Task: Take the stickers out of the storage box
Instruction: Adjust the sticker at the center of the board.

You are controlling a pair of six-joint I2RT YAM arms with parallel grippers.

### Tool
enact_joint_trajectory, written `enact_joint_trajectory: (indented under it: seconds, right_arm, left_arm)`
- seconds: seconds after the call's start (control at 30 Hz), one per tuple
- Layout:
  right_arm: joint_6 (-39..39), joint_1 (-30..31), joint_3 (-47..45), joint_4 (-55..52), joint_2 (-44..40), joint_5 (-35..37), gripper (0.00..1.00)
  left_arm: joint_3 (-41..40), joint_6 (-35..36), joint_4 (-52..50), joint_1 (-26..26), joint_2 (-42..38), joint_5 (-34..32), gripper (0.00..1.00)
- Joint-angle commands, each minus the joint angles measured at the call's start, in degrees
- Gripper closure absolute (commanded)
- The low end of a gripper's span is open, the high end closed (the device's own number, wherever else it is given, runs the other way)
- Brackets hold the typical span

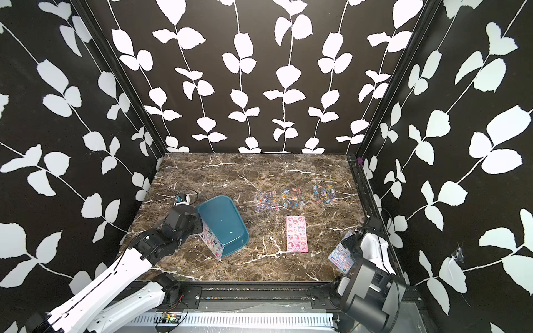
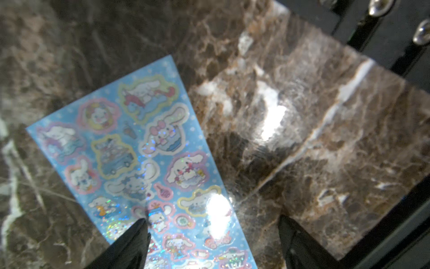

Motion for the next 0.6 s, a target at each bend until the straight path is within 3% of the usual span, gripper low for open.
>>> enact_joint_trajectory:
  seconds: [0.0,0.17,0.37,0.57]
  right_arm:
    - [0.1,0.7,-2.0,8.5,-3.8,-10.2,0.13]
    - [1.2,0.7,-1.8,3.6,-8.5,-8.0,0.12]
    - [0.7,0.6,-0.2,0.7,-5.5,-4.2,0.11]
    - [1.7,0.5,-0.7,0.8,-7.8,-0.6,0.09]
  left_arm:
    - [1.1,0.7,0.1,-0.2,-0.6,-0.3,1.00]
    - [1.2,0.6,0.5,-0.2,-0.3,-0.2,1.00]
    - [1.0,0.6,0.3,-0.2,-0.5,-0.2,1.00]
    - [0.7,0.7,-0.3,-0.2,-1.3,-0.6,1.00]
